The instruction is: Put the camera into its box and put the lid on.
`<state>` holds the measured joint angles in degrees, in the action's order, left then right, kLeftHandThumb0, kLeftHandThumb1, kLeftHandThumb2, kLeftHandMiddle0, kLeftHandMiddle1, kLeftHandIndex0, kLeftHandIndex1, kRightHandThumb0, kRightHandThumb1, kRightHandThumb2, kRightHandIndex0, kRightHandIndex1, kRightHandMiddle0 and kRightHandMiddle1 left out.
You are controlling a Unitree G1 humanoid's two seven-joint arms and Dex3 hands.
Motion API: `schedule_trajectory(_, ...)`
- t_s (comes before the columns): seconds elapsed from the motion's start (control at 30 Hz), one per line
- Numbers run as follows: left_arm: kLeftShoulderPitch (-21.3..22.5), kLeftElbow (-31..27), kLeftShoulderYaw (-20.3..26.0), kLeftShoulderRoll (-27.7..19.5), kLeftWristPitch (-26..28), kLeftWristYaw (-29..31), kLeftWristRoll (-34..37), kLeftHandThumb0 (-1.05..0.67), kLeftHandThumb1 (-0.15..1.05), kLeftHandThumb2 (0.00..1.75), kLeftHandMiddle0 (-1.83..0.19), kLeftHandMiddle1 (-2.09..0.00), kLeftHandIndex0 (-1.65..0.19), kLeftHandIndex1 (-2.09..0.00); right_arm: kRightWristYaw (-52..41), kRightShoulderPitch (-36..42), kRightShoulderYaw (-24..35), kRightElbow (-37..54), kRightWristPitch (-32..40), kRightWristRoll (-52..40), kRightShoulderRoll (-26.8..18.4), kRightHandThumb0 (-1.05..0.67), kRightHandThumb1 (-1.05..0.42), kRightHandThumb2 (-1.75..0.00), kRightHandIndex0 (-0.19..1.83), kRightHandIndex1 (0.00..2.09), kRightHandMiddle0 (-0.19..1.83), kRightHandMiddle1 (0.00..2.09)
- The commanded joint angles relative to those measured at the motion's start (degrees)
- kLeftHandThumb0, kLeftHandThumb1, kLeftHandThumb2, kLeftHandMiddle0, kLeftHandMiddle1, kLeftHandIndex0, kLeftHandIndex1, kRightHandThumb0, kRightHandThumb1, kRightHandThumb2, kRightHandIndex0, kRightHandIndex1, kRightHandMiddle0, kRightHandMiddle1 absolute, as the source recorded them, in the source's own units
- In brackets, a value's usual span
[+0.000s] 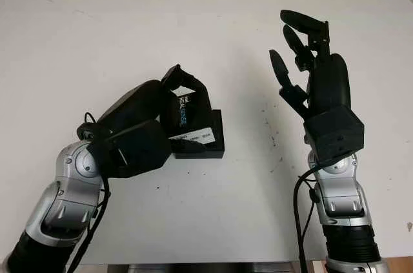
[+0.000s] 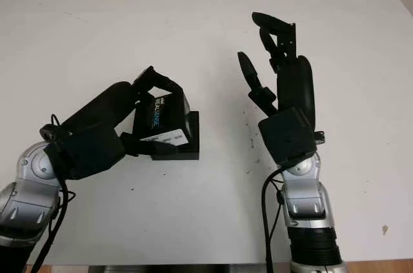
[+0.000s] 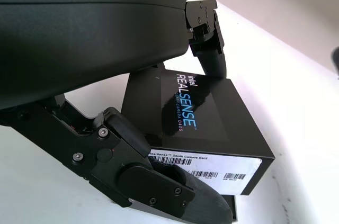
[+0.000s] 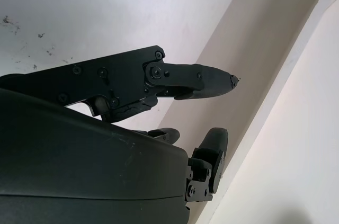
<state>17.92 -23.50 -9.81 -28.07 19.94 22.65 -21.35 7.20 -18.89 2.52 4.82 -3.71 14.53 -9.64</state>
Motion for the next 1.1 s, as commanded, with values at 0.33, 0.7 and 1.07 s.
schedule_trajectory(0.33,-0.33,4.91,-1.89,0.69,-11.27,-0.56,-1.24,-0.32,1.05,0.41,-0.22,-2.09,0.06,-1.9,0.83,0.07,0.02,0.79,-0.42,0.22,0.36,-0.52,-1.05,-0.39,0.35,0.07,-0.09,0.93)
schedule_trajectory(0.7,-1.39,6.2,-3.88,1.54,-18.45,-2.17,-4.29,-0.32,1.05,0.42,-0.46,-2.09,0.05,-1.99,0.86,0.44,-0.1,1.06,-0.37,0.25,0.49,-0.53,-1.05,-0.38,0.37,0.08,-0.08,0.94)
schedule_trajectory(1.07,-2.7,6.03,-4.5,2.39,-19.56,-3.02,-6.62,-0.31,1.05,0.42,-0.57,-2.09,0.02,-2.07,0.75,0.84,-0.42,1.62,0.37,0.99,0.34,-0.53,-1.05,-0.39,0.36,0.08,-0.06,0.88)
